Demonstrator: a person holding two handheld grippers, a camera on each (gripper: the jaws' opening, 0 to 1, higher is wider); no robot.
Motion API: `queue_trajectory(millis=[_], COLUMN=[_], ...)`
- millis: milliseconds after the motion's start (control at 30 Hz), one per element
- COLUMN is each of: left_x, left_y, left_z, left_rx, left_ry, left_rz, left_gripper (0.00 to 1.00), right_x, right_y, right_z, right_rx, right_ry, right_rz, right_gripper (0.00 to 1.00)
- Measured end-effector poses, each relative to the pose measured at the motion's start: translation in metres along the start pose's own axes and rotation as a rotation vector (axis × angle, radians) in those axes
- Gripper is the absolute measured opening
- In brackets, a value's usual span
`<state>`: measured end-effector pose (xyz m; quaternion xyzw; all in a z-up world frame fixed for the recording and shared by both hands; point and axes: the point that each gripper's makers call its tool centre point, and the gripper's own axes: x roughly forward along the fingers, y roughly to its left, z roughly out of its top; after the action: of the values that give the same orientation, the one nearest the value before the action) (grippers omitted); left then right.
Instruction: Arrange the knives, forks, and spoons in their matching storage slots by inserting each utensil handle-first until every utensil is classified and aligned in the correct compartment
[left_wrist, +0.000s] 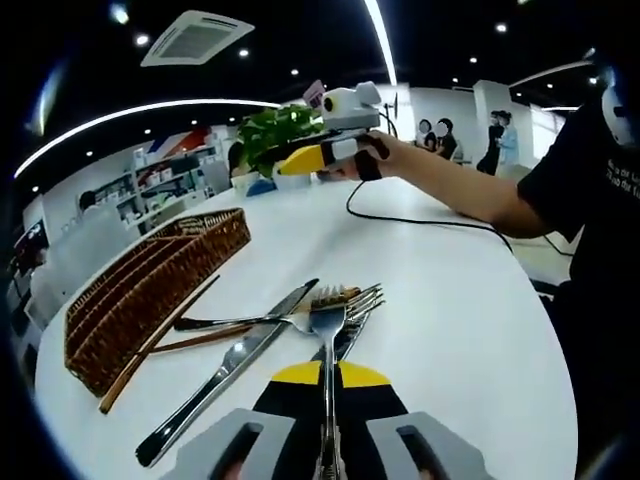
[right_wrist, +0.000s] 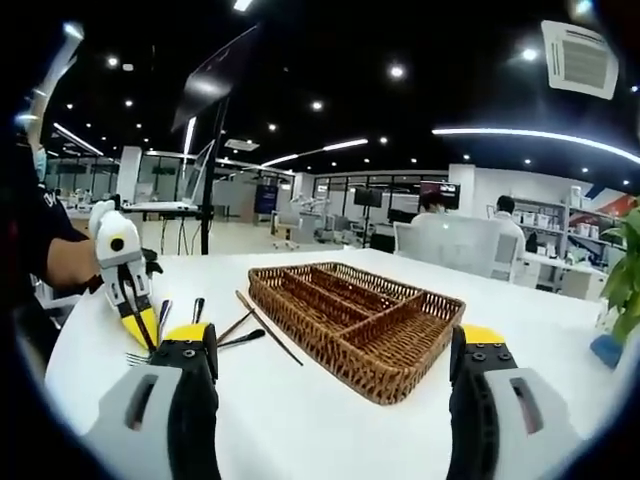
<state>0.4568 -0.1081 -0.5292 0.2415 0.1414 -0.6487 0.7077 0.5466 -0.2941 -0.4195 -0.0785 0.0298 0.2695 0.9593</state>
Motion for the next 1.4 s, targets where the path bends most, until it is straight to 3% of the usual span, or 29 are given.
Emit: queue_trajectory(millis=[267,367,433,567,667,900,967,1000,1033,1167,1300,1400], left_x=[-0.006,-0.011,-0.013,-0.016,-0.016,-0.011,-0.010,-0.010,-0.009,-0.009,-0.009,-0.010], left_y=[0.000,0.005,0.007,0.007,0.004,-0.002,-0.004,-0.005,-0.007,-0.008,-0.007,-0.008], left_z=[0.007,0.013,0.016,0.018,0.023,0.024,0.026,0.027,0.028,0.033,0.033,0.033], left_rx=[0.016,0.015,0.006,0.013,0.021,0.030,0.034,0.038,0.041,0.044,0.041,0.031], left_ry=[-0.019,-0.044,-0.057,-0.059,-0.075,-0.083,-0.092,-0.095,-0.099,-0.114,-0.116,-0.120], left_rz=[0.009,0.009,0.004,-0.003,-0.025,-0.058,-0.066,-0.071,-0.077,-0.084,-0.082,-0.088], left_gripper=[0.01,0.01,0.01,0.01,0.01,0.01,0.01,0.01,0.01,0.01,0.02,0.02], right_x=[0.001,0.001,-0.001,-0.004,-0.005,-0.002,-0.004,-0.004,-0.003,-0.002,-0.003,-0.004], right_y=[0.013,0.031,0.051,0.082,0.119,0.156,0.170,0.173,0.176,0.181,0.181,0.184], right_z=[0.000,0.001,0.003,-0.005,-0.021,-0.037,-0.039,-0.039,-0.037,-0.042,-0.037,-0.037], right_rx=[-0.017,-0.025,-0.027,-0.063,-0.103,-0.102,-0.101,-0.104,-0.109,-0.117,-0.118,-0.113], right_ry=[0.006,-0.003,-0.014,0.017,0.073,0.112,0.110,0.107,0.093,0.107,0.083,0.084], right_rz=[0.059,0.137,0.228,0.359,0.503,0.638,0.697,0.704,0.711,0.730,0.735,0.756], right_gripper=[0.99,0.99,0.98,0.92,0.85,0.67,0.51,0.41,0.37,0.37,0.20,0.19])
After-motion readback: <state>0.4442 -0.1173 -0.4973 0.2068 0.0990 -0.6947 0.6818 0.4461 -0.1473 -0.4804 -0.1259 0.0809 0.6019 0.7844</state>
